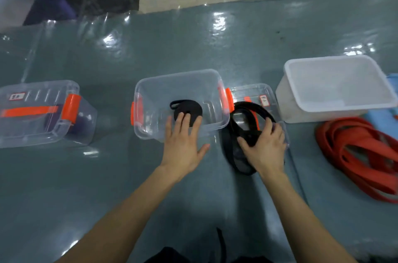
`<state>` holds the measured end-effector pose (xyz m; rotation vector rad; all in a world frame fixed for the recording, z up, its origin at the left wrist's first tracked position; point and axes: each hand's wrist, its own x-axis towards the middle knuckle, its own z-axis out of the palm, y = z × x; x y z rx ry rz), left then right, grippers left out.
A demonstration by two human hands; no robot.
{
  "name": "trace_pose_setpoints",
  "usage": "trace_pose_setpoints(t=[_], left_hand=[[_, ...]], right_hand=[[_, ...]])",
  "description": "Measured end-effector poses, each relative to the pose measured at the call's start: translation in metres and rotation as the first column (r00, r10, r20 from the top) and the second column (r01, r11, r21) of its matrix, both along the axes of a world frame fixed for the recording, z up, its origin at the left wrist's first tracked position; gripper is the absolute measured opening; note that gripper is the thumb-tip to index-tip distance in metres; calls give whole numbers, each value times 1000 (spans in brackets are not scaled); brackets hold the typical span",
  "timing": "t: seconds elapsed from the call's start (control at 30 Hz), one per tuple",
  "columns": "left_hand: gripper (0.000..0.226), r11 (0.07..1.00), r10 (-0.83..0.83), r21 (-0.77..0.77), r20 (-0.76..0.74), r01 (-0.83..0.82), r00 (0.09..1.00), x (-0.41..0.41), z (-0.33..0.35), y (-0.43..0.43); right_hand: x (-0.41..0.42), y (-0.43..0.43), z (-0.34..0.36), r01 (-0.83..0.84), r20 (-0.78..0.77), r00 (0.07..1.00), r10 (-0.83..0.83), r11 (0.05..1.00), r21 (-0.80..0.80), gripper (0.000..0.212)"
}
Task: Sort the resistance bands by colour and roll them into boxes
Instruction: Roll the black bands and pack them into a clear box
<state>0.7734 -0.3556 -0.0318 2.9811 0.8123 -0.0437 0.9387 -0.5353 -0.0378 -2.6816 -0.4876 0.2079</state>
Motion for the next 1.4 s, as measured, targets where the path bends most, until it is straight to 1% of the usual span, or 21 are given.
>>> trace_pose_setpoints(t=[0.07,0.1,0.2,0.3,0.43,0.47,0.57,0.63,0.7,0.73,0.8,0.87,0.93,1.0,1.07,1.1,1.13,1.23,1.27,1.33,1.4], left_hand=[[89,999,-29,32,-37,30,999,-1,-7,3],[91,998,-31,45,-42,33,999,0,-8,5],[93,997,-18,71,-54,22,998,2,-10,6],[92,997,-16,78,-66,21,998,1,-10,5],[91,999,-13,29,-86,16,996,4,-3,7],[92,1000,-21,7,-93,22,995,5,0,9],[96,996,-55,-80,-119,46,991,5,11,13],[95,992,-52,-120,-134,36,990,5,22,12],[86,988,-3,-156,-58,-6,998,1,32,6],[81,981,23,-192,35,-16,999,-4,37,1],[66,950,47,-310,259,36,965,-21,47,-14],[57,903,52,-411,398,128,916,-44,55,-32],[67,862,18,-468,417,197,909,-67,61,-45],[91,831,-44,-494,401,256,915,-91,66,-55],[114,816,-95,-501,374,288,922,-113,70,-65],[116,808,-111,-505,374,303,921,-124,71,-70],[107,804,-114,-507,384,312,916,-135,71,-74],[46,820,-12,-491,500,295,866,-168,72,-74],[32,816,56,-509,542,274,839,-179,74,-69],[21,785,221,-581,586,214,779,-201,80,-52],[13,768,393,-627,620,129,679,-225,86,-26]], right_hand=[[-8,-18,-21,-16,-143,990,-19,972,-236,153],[-11,-21,-28,-52,-182,983,-3,955,-293,166],[-14,-12,-41,-127,-187,981,60,920,-370,173],[-10,-7,-50,-105,-82,993,80,924,-367,149],[-9,-17,-56,-177,-5,984,181,956,-235,110],[-10,-17,-54,-190,-22,982,189,966,-175,97],[-10,-21,-43,-100,-92,990,104,994,45,42],[-9,-31,-28,-22,-105,994,40,986,164,22],[-11,-42,-4,54,-71,997,-36,962,268,16],[-12,-47,9,75,-40,997,-66,952,296,15],[-17,-57,37,70,3,997,-75,948,310,16],[-29,-69,65,15,31,999,-25,955,297,16],[-51,-77,94,-71,51,997,59,958,276,17],[-79,-79,119,-175,40,984,171,950,257,19],[-107,-70,138,-264,-9,961,276,926,270,13],[-120,-62,144,-296,-37,947,319,913,280,8],[-133,-53,148,-331,-63,930,362,900,284,7],[-166,-27,155,-434,-69,881,468,857,278,22],[-174,-20,155,-450,-66,870,488,842,298,29],[-185,-9,158,-433,-118,853,508,816,383,42],[-192,2,156,-388,-188,833,520,792,471,36]])
